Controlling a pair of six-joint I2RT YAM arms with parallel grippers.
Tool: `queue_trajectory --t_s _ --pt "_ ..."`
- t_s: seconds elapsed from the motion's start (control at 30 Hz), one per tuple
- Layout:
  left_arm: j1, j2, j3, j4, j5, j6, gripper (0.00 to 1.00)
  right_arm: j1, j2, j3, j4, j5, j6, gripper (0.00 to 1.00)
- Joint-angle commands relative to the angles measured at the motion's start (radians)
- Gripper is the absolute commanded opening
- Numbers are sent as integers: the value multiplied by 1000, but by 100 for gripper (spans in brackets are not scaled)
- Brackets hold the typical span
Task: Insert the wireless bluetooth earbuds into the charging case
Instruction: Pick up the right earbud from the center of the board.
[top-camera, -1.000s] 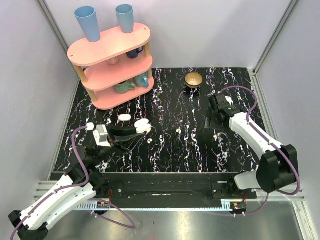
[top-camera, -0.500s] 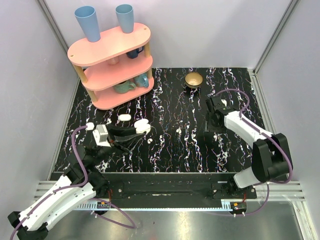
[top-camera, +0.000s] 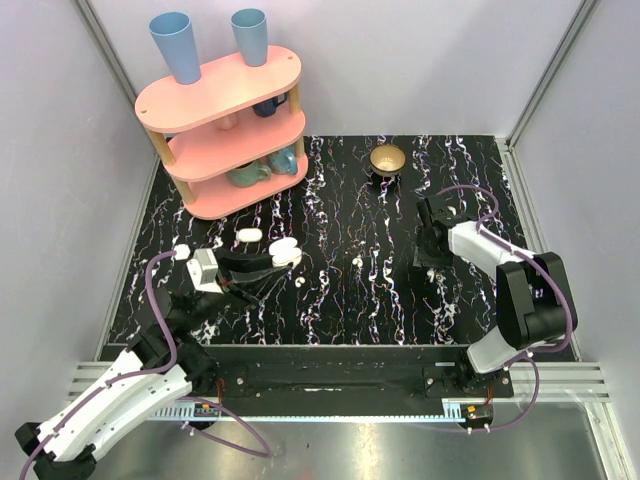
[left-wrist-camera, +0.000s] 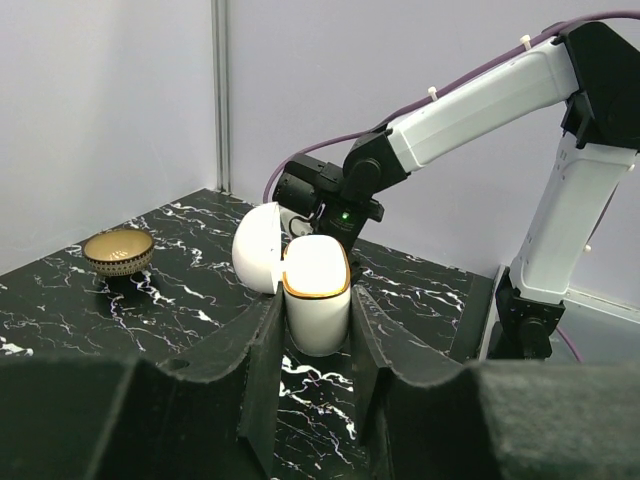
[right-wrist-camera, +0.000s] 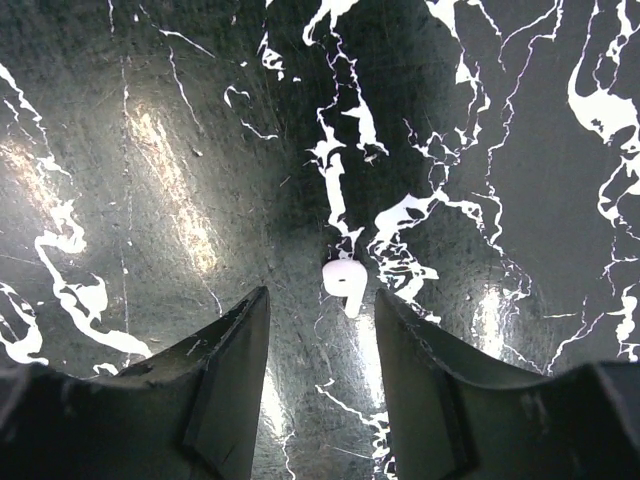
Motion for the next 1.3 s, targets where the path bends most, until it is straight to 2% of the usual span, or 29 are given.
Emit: queue_trajectory --t_s 0.0,1.03,1.27 --pt "-3 11 43 31 11 10 0 -24 14 -2 39 -27 -22 53" --pt "-3 19 57 -6 1 34 0 -56 74 10 42 -92 -41 52" --pt "-3 19 58 -9 0 36 0 -55 84 43 28 -66 -68 52"
